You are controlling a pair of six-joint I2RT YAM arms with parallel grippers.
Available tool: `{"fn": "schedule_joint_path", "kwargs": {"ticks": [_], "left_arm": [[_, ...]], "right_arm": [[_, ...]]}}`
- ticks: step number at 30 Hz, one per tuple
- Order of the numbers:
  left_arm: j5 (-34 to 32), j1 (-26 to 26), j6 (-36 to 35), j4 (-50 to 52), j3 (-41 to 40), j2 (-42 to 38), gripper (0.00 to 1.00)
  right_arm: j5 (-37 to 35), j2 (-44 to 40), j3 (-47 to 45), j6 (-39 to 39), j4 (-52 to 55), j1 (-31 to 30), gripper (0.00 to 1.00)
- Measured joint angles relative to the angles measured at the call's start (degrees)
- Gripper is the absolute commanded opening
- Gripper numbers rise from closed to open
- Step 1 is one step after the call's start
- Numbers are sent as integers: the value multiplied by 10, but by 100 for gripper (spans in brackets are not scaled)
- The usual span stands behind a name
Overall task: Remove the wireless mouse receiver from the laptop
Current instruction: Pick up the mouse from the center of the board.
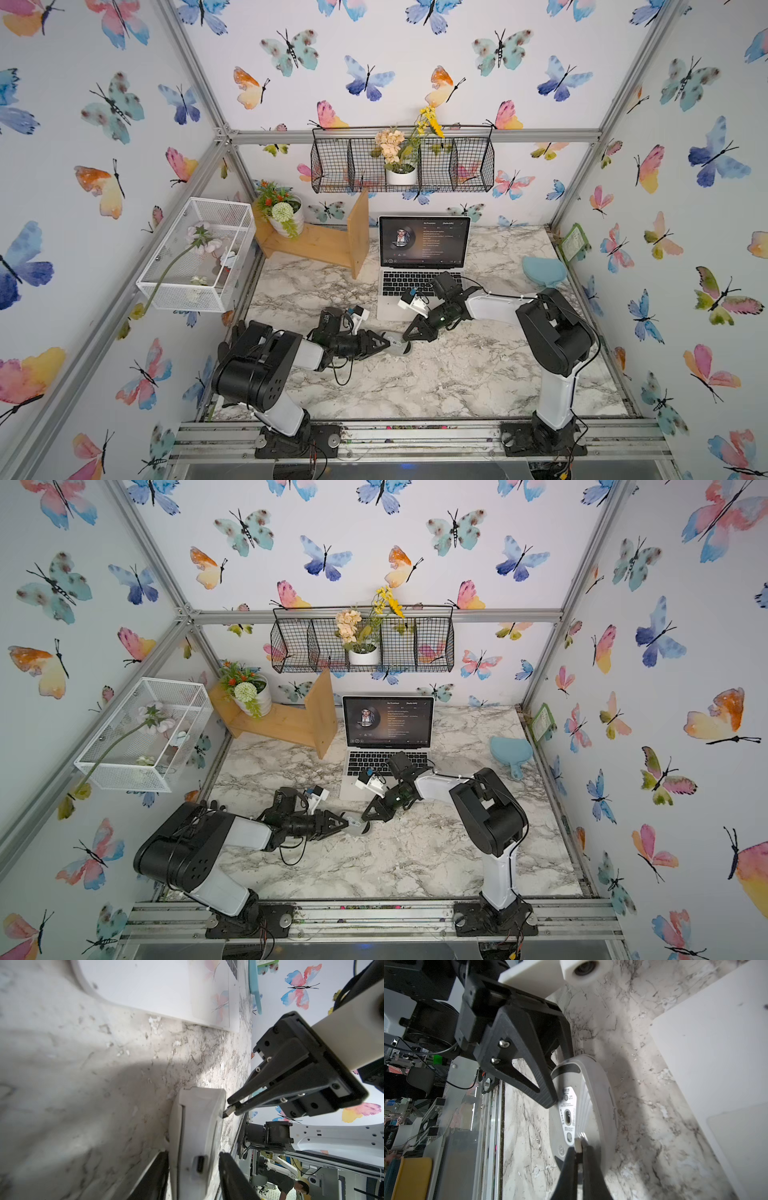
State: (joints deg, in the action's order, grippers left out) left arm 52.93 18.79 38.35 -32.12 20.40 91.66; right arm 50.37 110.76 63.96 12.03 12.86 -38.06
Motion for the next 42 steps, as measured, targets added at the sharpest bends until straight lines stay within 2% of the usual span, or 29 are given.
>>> {"fn": "schedule_joint_path", "kwargs": {"ticks": [2,5,8,12,19,24,42], "left_arm": [[0,1,-5,5,3,-1,56],[0,1,-12,16,10,-1,57],[2,1,-19,23,22,7,64],[5,10,-21,24,37,23,63],[3,25,-16,27,35,29,49],[6,31,-8,20,24,29,43],[10,31,-2,11,24,35,28]], "right_arm": [[0,0,-1,-1,-4,0,2],[0,0,-2,0,-9,0,2],[0,1,-2,0,-12,0,2],[0,2,-2,1,-17,0,2],[1,2,-9,2,-27,3,2],[5,2,-16,7,-36,3,2],[-3,-12,-23,43,-26,4,2]]}}
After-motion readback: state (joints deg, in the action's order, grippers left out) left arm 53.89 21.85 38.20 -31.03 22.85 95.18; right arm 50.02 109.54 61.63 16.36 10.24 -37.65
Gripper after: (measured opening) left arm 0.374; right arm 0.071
